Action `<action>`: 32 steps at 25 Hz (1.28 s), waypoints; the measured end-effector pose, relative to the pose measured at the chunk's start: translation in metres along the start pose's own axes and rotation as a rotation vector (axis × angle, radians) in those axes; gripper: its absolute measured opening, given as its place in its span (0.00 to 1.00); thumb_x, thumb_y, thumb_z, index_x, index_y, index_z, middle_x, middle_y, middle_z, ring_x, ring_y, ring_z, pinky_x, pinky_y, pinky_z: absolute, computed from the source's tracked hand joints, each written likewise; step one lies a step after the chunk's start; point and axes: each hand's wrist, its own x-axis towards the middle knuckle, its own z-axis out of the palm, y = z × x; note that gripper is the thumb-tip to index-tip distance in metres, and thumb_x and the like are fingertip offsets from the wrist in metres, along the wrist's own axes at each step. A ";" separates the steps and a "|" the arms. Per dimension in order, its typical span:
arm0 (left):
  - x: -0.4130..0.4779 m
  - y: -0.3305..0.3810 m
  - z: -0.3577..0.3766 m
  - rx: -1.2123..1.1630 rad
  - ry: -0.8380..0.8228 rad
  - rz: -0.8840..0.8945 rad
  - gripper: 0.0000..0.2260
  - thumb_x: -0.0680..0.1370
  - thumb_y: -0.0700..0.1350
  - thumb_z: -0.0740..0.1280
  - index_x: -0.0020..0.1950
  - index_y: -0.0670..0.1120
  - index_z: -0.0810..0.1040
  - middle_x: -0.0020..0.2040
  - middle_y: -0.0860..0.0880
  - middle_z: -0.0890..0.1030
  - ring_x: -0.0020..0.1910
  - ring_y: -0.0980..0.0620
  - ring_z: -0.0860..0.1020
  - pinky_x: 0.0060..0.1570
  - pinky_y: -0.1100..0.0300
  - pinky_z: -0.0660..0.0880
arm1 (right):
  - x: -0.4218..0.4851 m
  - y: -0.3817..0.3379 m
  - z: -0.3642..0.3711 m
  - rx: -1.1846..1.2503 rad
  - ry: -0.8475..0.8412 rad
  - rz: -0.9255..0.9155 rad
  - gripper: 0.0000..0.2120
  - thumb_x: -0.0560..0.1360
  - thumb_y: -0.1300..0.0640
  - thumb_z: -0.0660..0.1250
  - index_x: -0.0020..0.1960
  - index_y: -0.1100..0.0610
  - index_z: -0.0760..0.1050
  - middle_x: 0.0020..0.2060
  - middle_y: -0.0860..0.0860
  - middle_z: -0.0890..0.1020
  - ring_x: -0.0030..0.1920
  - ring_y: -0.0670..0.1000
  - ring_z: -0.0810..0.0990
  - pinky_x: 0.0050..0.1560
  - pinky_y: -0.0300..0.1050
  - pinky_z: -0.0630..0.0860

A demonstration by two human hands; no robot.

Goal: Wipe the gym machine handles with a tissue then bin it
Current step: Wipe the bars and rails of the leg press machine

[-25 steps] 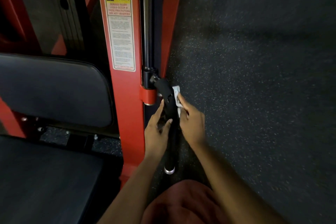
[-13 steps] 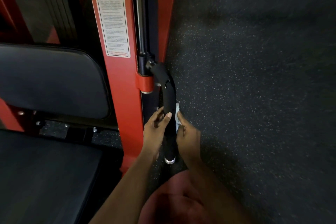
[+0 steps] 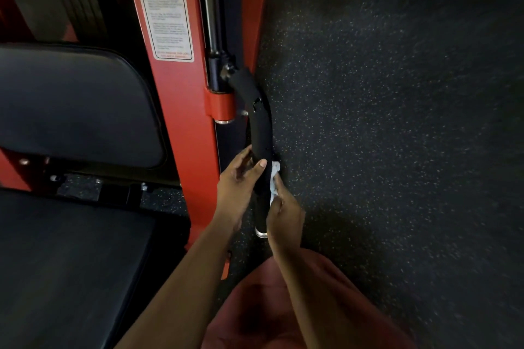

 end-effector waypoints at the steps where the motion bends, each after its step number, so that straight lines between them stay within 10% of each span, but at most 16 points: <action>1: -0.002 0.000 0.001 0.027 0.002 0.013 0.20 0.74 0.46 0.70 0.66 0.52 0.73 0.58 0.55 0.80 0.57 0.58 0.78 0.63 0.49 0.72 | 0.002 -0.005 0.001 0.030 0.042 -0.049 0.22 0.73 0.65 0.51 0.65 0.61 0.71 0.61 0.54 0.76 0.60 0.48 0.75 0.55 0.19 0.60; 11: 0.000 -0.019 -0.003 0.023 -0.029 -0.003 0.24 0.73 0.47 0.71 0.68 0.53 0.71 0.60 0.53 0.79 0.57 0.57 0.78 0.62 0.48 0.73 | -0.036 0.044 0.020 -0.055 -0.016 0.234 0.20 0.75 0.71 0.57 0.65 0.60 0.72 0.59 0.59 0.78 0.57 0.57 0.78 0.54 0.32 0.65; 19: -0.003 -0.018 -0.004 -0.016 -0.025 -0.005 0.23 0.74 0.45 0.70 0.68 0.51 0.71 0.58 0.54 0.80 0.57 0.58 0.78 0.62 0.50 0.73 | -0.021 0.035 0.013 -0.143 -0.067 0.047 0.20 0.76 0.69 0.57 0.66 0.59 0.69 0.62 0.56 0.77 0.60 0.53 0.77 0.57 0.30 0.64; 24: -0.022 -0.051 -0.012 -0.061 0.024 -0.079 0.14 0.77 0.48 0.66 0.62 0.51 0.76 0.57 0.51 0.81 0.59 0.53 0.78 0.63 0.50 0.72 | -0.028 0.047 -0.026 -0.269 0.015 -0.534 0.18 0.71 0.64 0.58 0.58 0.64 0.77 0.54 0.55 0.81 0.55 0.49 0.76 0.60 0.29 0.65; 32: -0.039 -0.093 -0.011 -0.153 0.252 -0.264 0.13 0.79 0.46 0.61 0.62 0.46 0.76 0.59 0.44 0.79 0.60 0.45 0.76 0.63 0.49 0.71 | 0.025 0.055 -0.028 -0.976 -0.530 -1.479 0.16 0.72 0.60 0.56 0.50 0.61 0.81 0.50 0.50 0.73 0.49 0.50 0.69 0.46 0.41 0.71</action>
